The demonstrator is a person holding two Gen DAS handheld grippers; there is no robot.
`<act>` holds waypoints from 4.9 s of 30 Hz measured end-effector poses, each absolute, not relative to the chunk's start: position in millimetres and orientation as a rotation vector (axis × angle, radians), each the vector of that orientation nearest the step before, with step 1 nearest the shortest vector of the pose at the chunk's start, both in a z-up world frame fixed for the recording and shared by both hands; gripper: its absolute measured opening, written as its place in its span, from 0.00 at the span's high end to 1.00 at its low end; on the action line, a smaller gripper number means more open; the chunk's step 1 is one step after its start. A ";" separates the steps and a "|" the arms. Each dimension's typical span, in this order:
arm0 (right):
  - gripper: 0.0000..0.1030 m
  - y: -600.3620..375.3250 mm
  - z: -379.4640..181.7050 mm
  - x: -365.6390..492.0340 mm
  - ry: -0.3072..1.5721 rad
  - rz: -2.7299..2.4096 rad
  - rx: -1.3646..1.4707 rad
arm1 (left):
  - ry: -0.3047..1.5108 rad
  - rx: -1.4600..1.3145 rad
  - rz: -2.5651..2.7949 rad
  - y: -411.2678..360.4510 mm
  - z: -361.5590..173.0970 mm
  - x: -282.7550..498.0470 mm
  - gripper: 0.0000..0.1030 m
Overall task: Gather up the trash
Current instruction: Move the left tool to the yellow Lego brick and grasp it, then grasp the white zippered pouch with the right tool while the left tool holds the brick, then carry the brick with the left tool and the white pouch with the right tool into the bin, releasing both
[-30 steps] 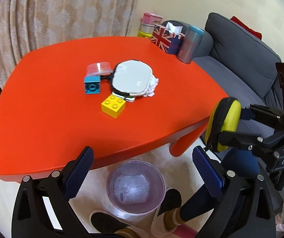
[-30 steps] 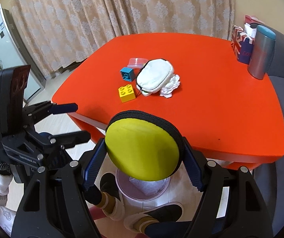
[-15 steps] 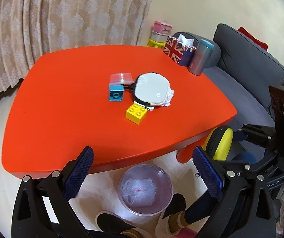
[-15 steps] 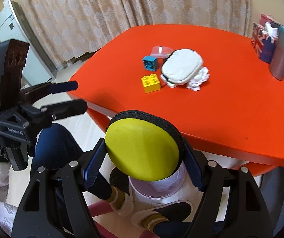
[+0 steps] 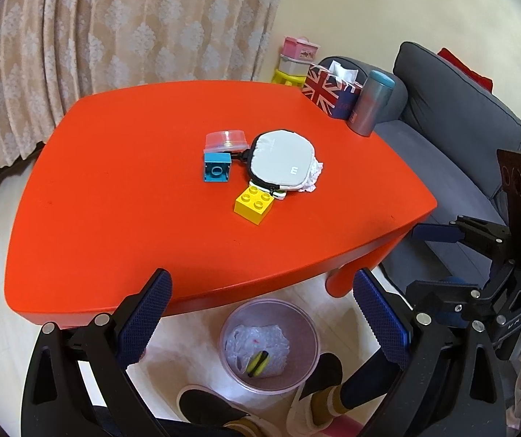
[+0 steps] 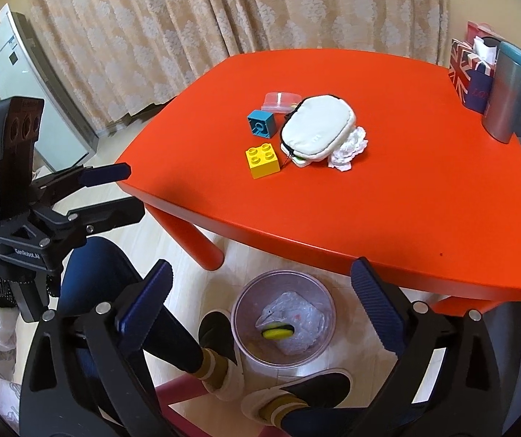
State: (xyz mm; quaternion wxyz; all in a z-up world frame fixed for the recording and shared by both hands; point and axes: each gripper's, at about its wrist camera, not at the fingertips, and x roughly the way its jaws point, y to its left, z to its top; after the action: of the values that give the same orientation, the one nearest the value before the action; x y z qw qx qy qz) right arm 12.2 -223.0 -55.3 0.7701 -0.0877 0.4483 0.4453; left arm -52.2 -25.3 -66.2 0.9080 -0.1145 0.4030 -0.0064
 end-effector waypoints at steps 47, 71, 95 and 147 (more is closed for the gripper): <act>0.06 -206.8 -27.4 111.9 0.982 0.873 -0.144 | 0.998 -0.128 -0.080 -14.8 -94.8 66.4 0.07; 0.06 -213.3 -30.0 117.0 0.989 0.863 -0.137 | 1.025 -0.137 -0.118 -17.4 -116.4 79.0 0.65; 0.07 -154.0 -45.2 155.9 0.998 0.906 -0.262 | 0.930 -0.184 -0.074 -1.3 -67.2 48.4 0.65; 0.86 -182.4 9.9 112.3 0.857 0.975 -0.210 | 0.864 -0.198 -0.078 -6.8 -36.2 20.1 0.65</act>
State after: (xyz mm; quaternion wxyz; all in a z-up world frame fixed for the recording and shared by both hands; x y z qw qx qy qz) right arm 112.3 -182.4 9.9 0.7915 -0.0975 0.3982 0.4532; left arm 20.1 -6.8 -36.2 0.9026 -0.0957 0.4180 -0.0379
